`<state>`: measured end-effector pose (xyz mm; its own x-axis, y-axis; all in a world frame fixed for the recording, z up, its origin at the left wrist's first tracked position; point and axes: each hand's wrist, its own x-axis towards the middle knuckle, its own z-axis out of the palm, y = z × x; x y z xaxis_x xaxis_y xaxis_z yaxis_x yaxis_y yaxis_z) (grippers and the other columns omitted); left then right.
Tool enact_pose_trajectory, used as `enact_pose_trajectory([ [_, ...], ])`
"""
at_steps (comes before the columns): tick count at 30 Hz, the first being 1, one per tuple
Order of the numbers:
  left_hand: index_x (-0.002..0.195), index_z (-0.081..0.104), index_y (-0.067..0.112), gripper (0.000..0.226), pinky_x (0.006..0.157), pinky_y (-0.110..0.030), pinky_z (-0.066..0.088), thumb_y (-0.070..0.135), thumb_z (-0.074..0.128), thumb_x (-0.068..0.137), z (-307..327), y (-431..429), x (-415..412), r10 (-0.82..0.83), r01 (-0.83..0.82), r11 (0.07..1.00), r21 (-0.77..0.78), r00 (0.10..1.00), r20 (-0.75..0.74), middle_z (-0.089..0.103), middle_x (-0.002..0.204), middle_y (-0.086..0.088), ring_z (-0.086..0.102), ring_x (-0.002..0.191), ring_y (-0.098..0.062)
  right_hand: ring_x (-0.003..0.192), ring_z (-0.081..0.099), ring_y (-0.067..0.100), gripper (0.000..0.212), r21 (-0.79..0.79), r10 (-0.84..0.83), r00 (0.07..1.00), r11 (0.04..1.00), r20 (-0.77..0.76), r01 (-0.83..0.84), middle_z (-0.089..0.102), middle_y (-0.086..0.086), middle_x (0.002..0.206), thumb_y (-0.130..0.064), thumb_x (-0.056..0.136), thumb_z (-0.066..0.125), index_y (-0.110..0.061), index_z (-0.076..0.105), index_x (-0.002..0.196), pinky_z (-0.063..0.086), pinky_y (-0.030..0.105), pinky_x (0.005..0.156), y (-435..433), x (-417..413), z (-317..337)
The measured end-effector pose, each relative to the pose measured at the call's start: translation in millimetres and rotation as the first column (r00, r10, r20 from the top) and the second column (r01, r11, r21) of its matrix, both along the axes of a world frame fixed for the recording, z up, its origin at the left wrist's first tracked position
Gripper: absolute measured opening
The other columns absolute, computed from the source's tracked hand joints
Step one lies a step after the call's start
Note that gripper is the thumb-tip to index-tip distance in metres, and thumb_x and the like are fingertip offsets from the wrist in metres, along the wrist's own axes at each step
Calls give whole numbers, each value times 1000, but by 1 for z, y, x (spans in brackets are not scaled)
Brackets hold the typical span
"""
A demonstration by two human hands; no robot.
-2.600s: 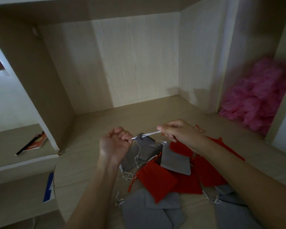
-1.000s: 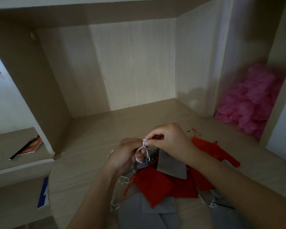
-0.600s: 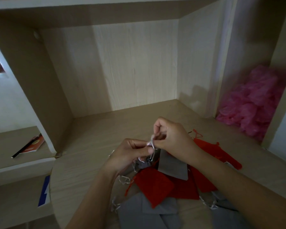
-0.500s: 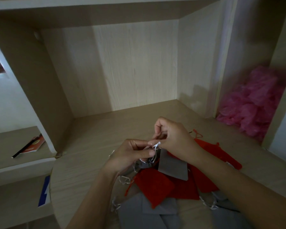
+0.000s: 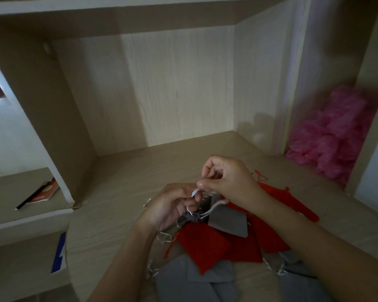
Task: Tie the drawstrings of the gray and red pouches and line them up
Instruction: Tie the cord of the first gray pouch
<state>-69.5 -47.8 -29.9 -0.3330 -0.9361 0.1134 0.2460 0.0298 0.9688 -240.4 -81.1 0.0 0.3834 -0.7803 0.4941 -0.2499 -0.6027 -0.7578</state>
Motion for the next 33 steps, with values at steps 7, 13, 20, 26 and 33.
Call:
enact_pose_trajectory([
  [7, 113, 57, -8, 32, 60, -11, 44, -8, 57, 81, 2, 3, -9, 34, -17, 995, -96, 984, 177, 67, 67, 11, 58, 61, 3, 62, 63, 11, 14, -26, -37, 999, 999, -28, 37, 67, -3, 69, -17, 75, 76, -20, 62, 76, 48, 24, 60, -2, -1, -2],
  [13, 96, 63, -10, 23, 49, -16, 30, 5, 47, 90, 2, -4, -4, 280, -279, 960, -32, 959, 38, 43, 54, 7, 32, 53, -7, 63, 65, 7, 35, 337, 98, 959, 942, -266, -3, 71, 1, 74, -47, 80, 68, -12, 65, 85, 51, 23, 62, -5, -4, -4],
  [20, 90, 63, 2, 22, 40, -15, 23, 11, 43, 96, 2, -5, 0, 382, -384, 923, -33, 922, -59, 39, 54, 3, 26, 44, -4, 66, 60, -4, 12, 317, 257, 872, 940, -416, -126, 71, -5, 79, -18, 82, 73, -13, 74, 92, 45, 12, 66, 3, 1, -8],
  [26, 80, 69, 5, 22, 35, -13, 22, 13, 54, 92, -1, -7, -2, 449, -446, 893, -59, 880, 155, 38, 46, 6, 27, 37, -2, 50, 54, 2, 14, 387, 305, 895, 907, -325, -168, 61, -5, 64, -10, 95, 53, -15, 66, 94, 42, 14, 55, 4, -9, 8],
  [33, 51, 62, 15, 40, 36, -15, 20, 15, 57, 91, -1, -1, -7, 303, -299, 952, -65, 887, 348, 38, 42, 4, 26, 35, -4, 61, 64, 11, 8, 371, 294, 953, 895, -73, -248, 67, 8, 70, -1, 83, 68, -9, 65, 83, 49, 17, 62, 1, -12, 15],
])
